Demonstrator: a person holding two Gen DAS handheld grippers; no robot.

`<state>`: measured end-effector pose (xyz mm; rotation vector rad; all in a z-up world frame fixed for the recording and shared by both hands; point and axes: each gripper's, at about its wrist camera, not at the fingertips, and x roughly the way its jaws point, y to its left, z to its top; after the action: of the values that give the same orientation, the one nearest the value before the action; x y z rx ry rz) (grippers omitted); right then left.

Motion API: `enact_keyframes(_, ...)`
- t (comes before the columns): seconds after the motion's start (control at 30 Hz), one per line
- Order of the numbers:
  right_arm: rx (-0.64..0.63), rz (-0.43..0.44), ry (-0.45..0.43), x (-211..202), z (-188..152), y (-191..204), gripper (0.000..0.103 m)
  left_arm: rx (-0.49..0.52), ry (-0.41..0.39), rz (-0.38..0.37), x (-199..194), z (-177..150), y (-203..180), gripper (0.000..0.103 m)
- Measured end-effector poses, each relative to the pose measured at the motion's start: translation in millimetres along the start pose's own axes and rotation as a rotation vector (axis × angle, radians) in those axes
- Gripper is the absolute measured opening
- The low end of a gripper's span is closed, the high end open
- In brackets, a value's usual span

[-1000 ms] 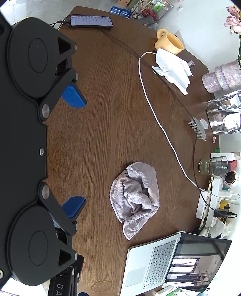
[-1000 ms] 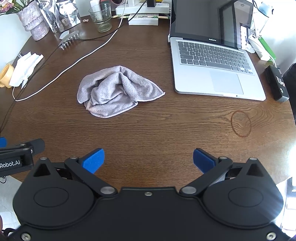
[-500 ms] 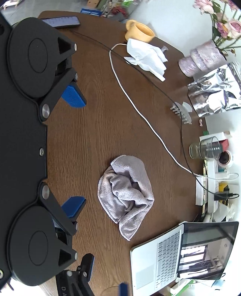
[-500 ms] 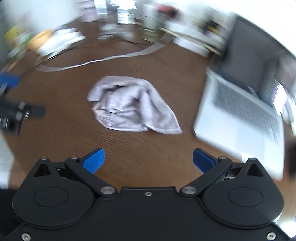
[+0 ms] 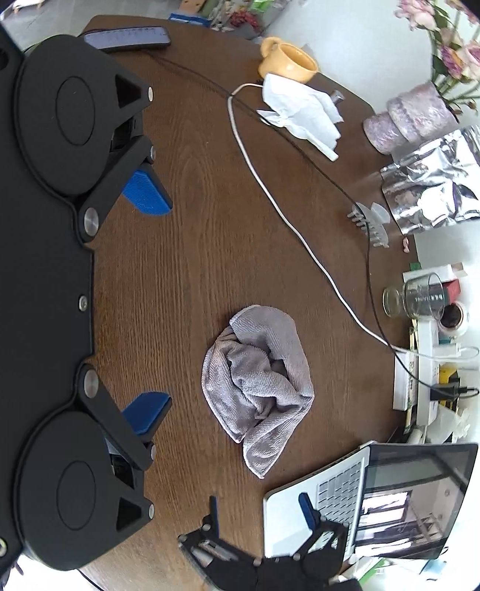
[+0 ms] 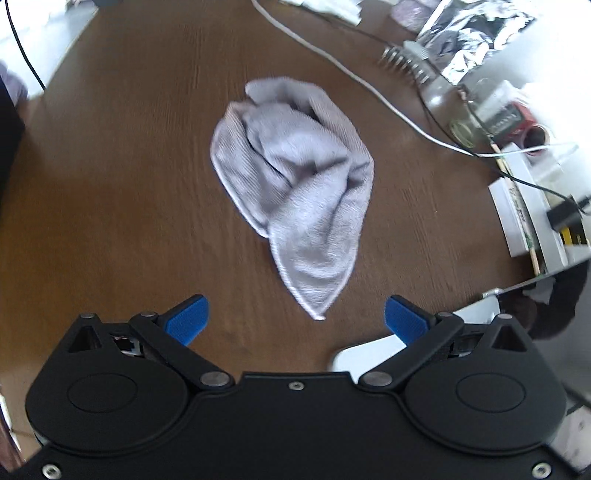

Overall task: Fold towel
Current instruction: 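Lower the right gripper onto the crumpled towel and pinch its edge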

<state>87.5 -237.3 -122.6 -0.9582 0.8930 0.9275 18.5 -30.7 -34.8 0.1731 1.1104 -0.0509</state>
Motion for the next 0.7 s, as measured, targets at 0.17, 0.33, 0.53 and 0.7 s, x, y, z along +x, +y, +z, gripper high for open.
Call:
enact_keyframes(0.17, -0.044, 0.119, 0.001, 15, -5, -16, 0.102, -0.026, 0.012, 0.014, -1, -3, 1, 0.103)
enact_keyframes(0.33, -0.075, 0.187, 0.006, 25, -4, -23, 0.096, -0.028, 0.02, 0.009, -1, -6, -3, 0.103)
enact_keyframes(0.53, -0.098, 0.229, 0.027, 34, -6, -30, 0.069, -0.017, 0.029, -0.017, 1, -7, -5, 0.103)
enact_keyframes(0.7, -0.065, 0.265, 0.031, 37, -7, -41, 0.068, 0.007, 0.016, -0.034, 1, -5, -10, 0.103)
